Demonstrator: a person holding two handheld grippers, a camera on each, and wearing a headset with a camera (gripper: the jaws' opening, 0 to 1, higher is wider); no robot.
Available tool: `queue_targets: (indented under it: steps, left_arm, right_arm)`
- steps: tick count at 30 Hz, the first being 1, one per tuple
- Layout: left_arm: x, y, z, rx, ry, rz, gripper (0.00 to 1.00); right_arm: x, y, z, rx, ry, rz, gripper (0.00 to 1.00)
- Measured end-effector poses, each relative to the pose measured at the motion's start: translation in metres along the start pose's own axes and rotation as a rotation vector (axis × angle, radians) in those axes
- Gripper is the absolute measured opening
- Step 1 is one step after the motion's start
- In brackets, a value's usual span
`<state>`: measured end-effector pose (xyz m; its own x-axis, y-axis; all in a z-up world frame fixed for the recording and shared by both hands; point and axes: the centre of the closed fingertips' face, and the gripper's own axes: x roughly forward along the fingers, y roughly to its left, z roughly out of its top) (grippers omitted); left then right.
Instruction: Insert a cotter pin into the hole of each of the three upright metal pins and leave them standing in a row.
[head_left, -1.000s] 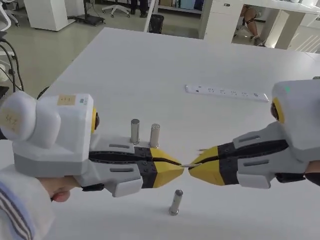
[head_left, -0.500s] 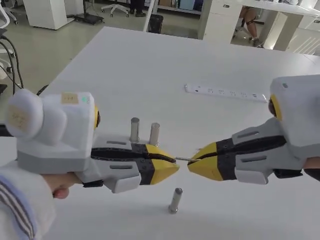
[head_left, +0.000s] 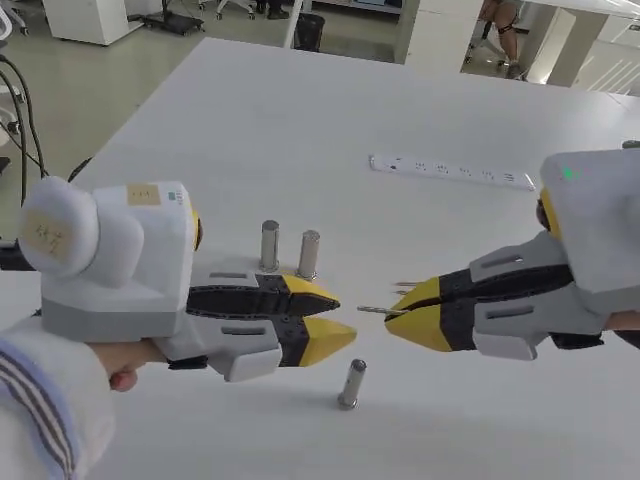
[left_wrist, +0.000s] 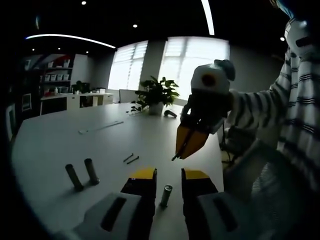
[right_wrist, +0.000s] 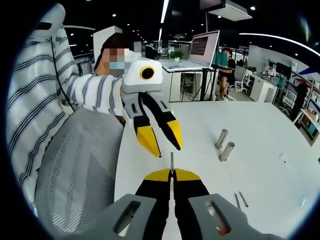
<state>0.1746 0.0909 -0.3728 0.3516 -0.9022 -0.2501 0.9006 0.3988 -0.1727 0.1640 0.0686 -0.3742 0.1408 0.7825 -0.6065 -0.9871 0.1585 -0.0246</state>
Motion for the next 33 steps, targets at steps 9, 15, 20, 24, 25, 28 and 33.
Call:
queue_targets:
  steps: [9,15,20,24,25,28,33]
  left_arm:
    - [0.009,-0.005,-0.019,-0.021,0.055,-0.029,0.18]
    - [0.014,-0.004,-0.029,-0.028,0.091,-0.032,0.18]
    - [0.02,0.002,-0.036,-0.03,0.115,-0.003,0.19]
    - [0.022,0.002,-0.044,-0.024,0.146,-0.016,0.16]
    - [0.023,0.001,-0.045,-0.024,0.15,-0.02,0.17]
    - [0.025,0.002,-0.049,-0.039,0.152,-0.019,0.2]
    - [0.029,0.002,-0.055,-0.033,0.171,-0.018,0.21]
  right_arm:
    - [0.003,-0.001,-0.025,0.013,0.037,-0.026,0.0]
    - [0.007,0.0,-0.04,0.013,0.056,-0.039,0.0]
    - [0.011,0.001,-0.053,0.043,0.075,-0.04,0.0]
    - [0.014,0.001,-0.059,0.073,0.076,-0.037,0.0]
    - [0.015,0.001,-0.061,0.079,0.077,-0.038,0.0]
    - [0.017,0.001,-0.066,0.091,0.085,-0.038,0.0]
    - [0.02,0.002,-0.07,0.099,0.091,-0.039,0.0]
